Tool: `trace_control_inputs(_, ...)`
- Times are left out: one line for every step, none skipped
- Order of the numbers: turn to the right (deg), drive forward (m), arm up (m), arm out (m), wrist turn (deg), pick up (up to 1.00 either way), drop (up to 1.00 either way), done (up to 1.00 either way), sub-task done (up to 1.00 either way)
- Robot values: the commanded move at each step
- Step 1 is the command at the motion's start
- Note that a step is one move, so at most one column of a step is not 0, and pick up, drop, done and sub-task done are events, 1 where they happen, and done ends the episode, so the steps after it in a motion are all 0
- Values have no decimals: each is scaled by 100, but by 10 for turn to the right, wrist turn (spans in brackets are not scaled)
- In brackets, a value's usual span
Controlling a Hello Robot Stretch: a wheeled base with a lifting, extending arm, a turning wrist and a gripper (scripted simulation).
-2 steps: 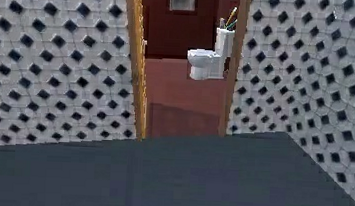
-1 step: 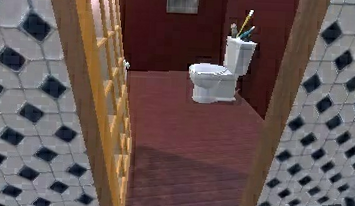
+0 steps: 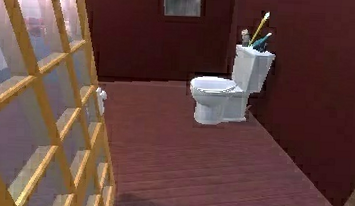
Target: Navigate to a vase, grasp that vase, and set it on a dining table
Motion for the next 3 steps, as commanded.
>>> trace_control_inputs(-30, 0, 0, 0, 0, 0, 0, 0, 0)
trace_control_inputs(0, 75, 0, 0, 0, 0, 0, 0, 0)
trace_control_inputs(-150, 0, 0, 0, 0, 0, 0, 0, 0)
